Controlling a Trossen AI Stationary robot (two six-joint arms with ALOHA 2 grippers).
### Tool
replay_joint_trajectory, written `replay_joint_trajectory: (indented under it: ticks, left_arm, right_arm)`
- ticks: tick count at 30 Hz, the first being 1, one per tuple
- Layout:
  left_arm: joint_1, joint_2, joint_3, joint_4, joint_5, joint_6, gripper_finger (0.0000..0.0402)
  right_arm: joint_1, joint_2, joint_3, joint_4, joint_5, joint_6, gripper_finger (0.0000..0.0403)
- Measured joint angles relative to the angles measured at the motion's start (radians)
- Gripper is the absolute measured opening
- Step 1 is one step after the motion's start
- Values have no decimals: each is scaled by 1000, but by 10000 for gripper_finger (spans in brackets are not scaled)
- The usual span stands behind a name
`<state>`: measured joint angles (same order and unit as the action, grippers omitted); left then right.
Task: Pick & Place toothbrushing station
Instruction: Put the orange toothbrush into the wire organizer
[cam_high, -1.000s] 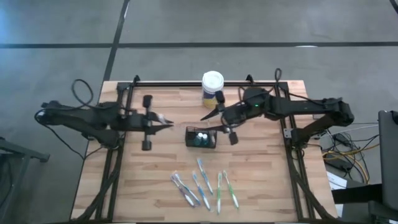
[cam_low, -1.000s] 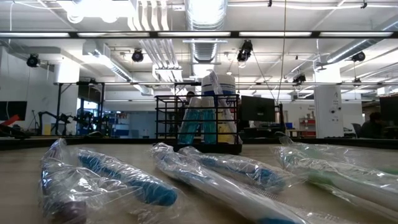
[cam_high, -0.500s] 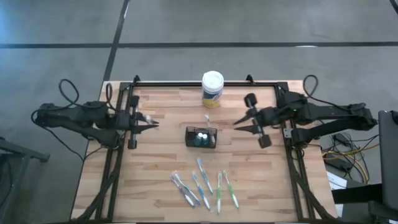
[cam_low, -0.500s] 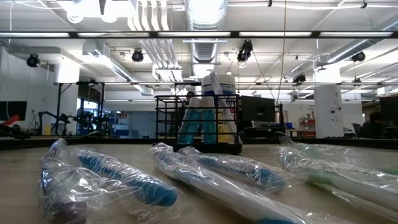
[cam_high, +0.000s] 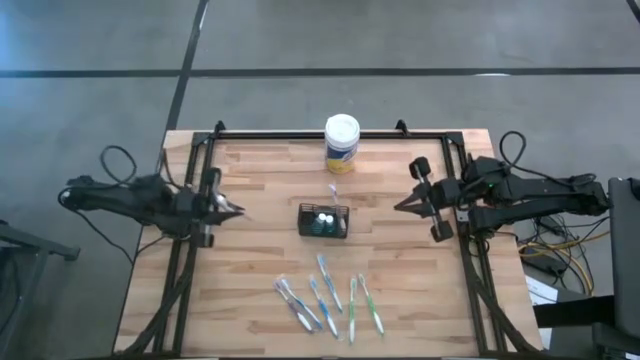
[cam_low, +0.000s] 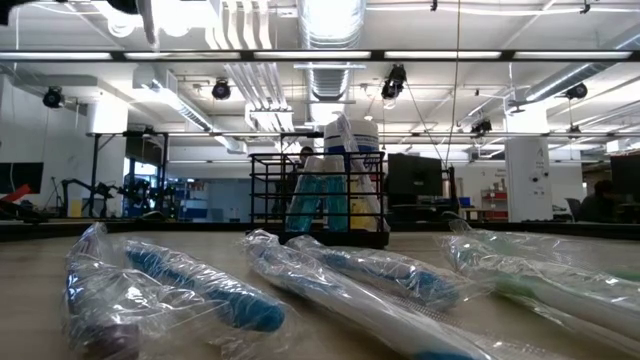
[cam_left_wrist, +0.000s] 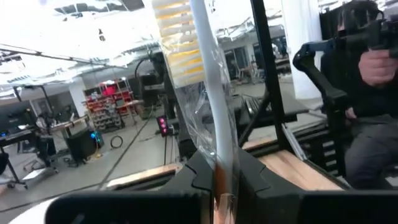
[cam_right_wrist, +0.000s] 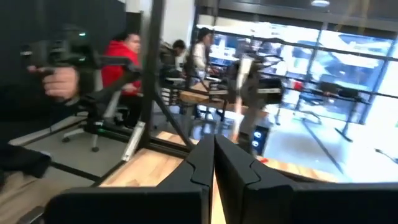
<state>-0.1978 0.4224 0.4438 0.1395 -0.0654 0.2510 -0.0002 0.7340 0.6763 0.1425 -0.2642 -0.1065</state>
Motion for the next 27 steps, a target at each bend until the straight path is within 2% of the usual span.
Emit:
replay_joint_trajectory:
  ticks: [4, 17, 27]
  left_arm:
    - [3, -38, -93, 65, -8, -8, 22]
    - [4, -128, -210, 85, -74, -58, 22]
    - [6, -128, -279, 90, -143, -95, 22]
  right_arm:
    - [-2, -25, -44, 2, 83, 6, 8]
    - [-10, -159, -249, 33, 84, 24, 8]
    - [-9, -253, -439, 214, 89, 55, 8]
